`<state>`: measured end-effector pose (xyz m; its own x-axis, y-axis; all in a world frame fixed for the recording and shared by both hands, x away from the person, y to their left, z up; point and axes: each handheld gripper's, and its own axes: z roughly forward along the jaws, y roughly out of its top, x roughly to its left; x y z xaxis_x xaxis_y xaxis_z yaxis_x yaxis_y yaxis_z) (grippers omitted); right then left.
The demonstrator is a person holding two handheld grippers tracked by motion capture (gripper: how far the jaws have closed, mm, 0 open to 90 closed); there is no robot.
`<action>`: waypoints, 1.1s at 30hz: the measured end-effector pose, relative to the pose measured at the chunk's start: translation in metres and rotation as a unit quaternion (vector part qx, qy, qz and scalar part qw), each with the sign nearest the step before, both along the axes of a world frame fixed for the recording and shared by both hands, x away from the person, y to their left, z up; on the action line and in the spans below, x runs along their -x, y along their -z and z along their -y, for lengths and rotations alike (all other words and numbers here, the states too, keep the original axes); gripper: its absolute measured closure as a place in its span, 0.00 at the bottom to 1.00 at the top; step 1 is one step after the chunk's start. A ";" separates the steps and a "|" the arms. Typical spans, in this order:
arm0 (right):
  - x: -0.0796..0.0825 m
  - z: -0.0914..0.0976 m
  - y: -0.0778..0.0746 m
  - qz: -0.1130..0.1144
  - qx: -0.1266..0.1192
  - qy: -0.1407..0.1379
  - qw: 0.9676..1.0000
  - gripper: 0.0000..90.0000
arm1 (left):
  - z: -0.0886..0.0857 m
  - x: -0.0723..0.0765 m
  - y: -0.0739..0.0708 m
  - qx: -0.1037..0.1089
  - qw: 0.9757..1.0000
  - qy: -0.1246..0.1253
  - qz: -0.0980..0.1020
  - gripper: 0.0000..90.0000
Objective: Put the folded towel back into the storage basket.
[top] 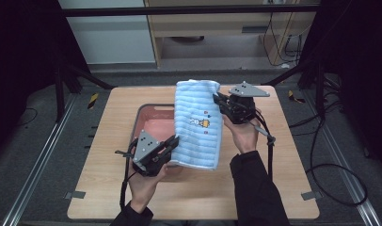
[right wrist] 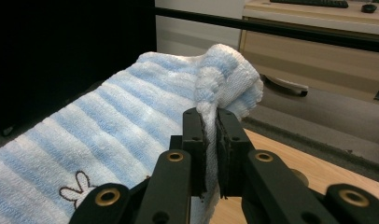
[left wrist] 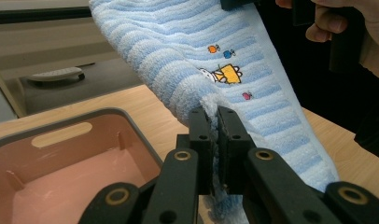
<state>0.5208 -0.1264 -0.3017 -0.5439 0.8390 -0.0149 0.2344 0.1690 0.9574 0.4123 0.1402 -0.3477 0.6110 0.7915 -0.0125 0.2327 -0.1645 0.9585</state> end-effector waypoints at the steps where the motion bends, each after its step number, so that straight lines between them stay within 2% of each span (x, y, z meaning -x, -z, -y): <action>1: -0.001 -0.002 0.000 0.000 -0.002 0.000 1.000 0.93 | -0.002 0.000 -0.001 0.000 1.000 -0.002 0.002 0.95; 22: -0.015 -0.045 -0.009 0.009 -0.006 -0.028 1.000 0.93 | -0.041 0.000 -0.012 0.005 0.999 -0.031 0.006 0.95; 33: -0.024 -0.070 -0.012 0.010 -0.013 -0.042 0.999 0.93 | -0.059 -0.001 -0.018 -0.005 0.998 -0.056 0.013 0.95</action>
<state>0.5445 -0.0567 -0.2895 -0.6117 0.7911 -0.0046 0.2014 0.1613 0.9661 0.4129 0.1995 -0.3293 0.5193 0.8545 0.0104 0.2257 -0.1489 0.9627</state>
